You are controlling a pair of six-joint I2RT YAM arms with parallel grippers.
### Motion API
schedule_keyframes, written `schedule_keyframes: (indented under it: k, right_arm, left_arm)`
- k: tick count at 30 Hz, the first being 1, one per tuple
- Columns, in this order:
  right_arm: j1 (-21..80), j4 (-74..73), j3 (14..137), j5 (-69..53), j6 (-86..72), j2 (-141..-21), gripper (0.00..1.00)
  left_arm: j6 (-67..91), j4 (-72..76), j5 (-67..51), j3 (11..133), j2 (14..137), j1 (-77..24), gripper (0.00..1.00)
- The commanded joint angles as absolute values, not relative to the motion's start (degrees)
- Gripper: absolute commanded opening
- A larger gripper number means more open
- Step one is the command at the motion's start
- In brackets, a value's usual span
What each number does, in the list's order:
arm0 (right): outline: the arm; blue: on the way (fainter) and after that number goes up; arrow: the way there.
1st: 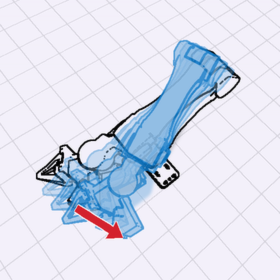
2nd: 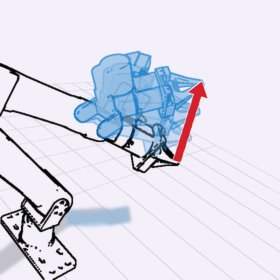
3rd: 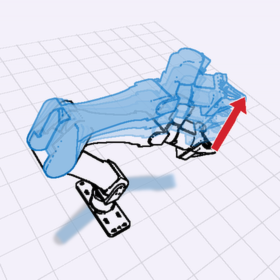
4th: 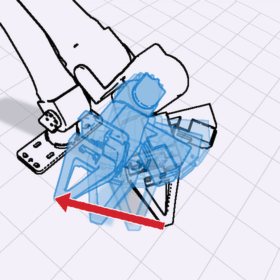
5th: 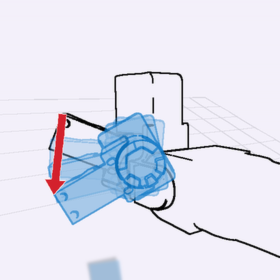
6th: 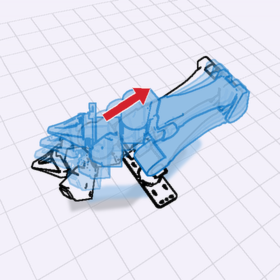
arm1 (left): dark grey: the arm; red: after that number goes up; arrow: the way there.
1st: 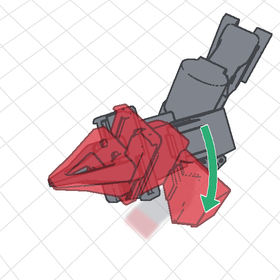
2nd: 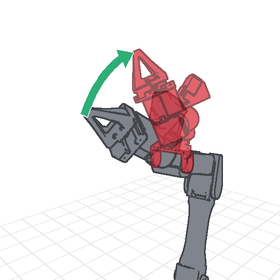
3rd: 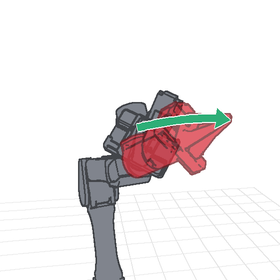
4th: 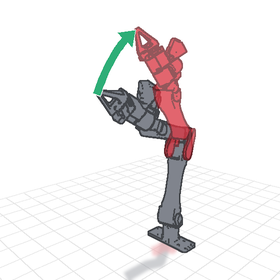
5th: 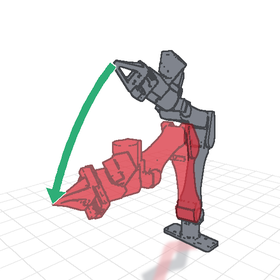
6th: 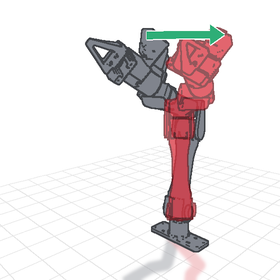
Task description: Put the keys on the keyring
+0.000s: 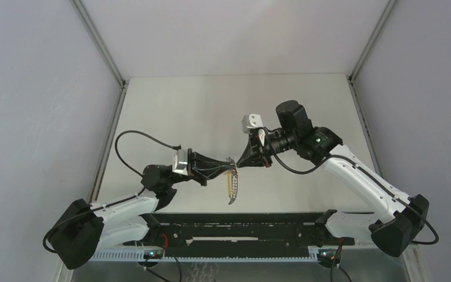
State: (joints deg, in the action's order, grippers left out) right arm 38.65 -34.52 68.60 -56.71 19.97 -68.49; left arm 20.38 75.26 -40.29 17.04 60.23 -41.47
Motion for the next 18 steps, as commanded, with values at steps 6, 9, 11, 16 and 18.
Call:
schedule_keyframes:
  k: [6,9,11,16,18]
  right_arm:
    - [38.8,-36.0,68.8,-56.0,19.0,-69.5,0.0]
    - [39.2,-36.2,68.8,-55.7,19.1,-69.6,0.0]
    - [39.3,-36.8,68.8,-55.4,19.8,-69.0,0.0]
    - [39.6,-37.8,68.5,-55.4,22.4,-66.0,0.07]
    - [39.9,-35.7,67.3,-54.9,21.8,-64.5,0.14]
  left_arm:
    - [19.5,79.7,-38.9,17.9,57.3,-42.1,0.0]
    - [19.3,79.8,-38.7,17.8,57.4,-42.3,0.0]
    - [19.3,79.8,-38.3,17.6,57.3,-42.3,0.0]
    - [19.3,79.7,-37.5,17.2,57.2,-42.3,0.0]
    - [19.4,79.8,-37.6,17.2,57.2,-42.4,0.0]
